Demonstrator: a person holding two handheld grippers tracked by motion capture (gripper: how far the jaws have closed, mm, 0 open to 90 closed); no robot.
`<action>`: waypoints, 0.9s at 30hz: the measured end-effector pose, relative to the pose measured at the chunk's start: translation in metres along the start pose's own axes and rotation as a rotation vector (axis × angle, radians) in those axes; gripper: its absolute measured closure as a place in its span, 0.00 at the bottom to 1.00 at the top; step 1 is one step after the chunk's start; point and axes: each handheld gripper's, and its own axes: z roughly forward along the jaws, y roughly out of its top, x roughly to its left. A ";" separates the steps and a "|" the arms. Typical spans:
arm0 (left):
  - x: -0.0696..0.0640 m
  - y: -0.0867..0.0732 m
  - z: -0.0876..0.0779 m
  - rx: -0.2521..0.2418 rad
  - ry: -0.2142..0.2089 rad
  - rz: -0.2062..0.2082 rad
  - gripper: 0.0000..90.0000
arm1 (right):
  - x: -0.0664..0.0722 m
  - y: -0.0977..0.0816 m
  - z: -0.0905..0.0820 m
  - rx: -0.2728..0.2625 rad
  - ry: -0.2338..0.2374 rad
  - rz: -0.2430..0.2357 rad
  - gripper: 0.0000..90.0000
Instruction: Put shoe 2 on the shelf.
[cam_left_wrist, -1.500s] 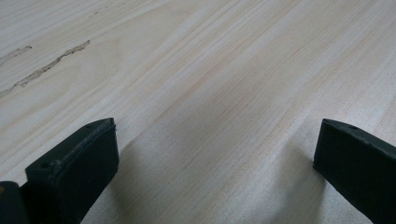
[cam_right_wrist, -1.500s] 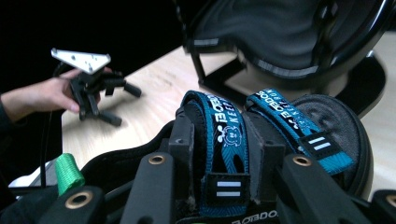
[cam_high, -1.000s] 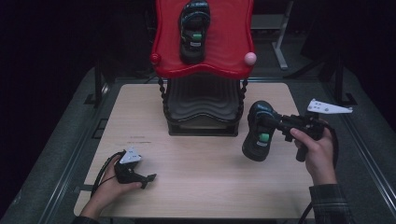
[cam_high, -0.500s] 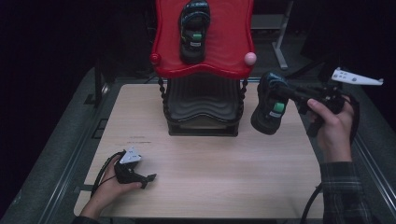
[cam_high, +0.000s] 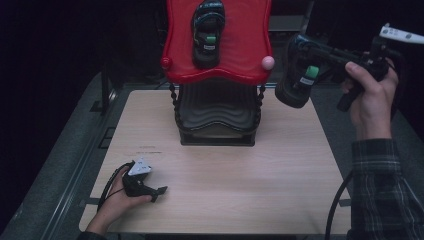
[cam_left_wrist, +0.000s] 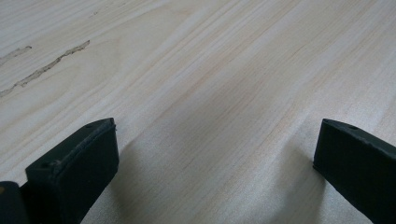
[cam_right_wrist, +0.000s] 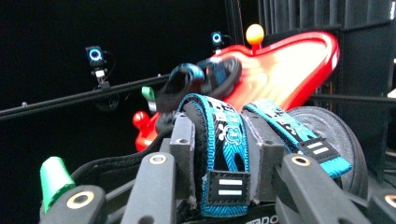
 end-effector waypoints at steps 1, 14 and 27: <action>0.000 0.000 0.000 0.000 0.000 0.000 0.00 | 0.000 0.011 0.005 -0.011 0.007 -0.007 0.75; 0.000 0.000 0.000 0.000 0.000 0.000 0.00 | -0.002 0.056 0.066 -0.002 0.074 -0.059 0.75; 0.000 0.000 0.000 0.000 0.000 0.000 0.00 | -0.015 0.058 0.149 0.103 0.100 -0.096 0.75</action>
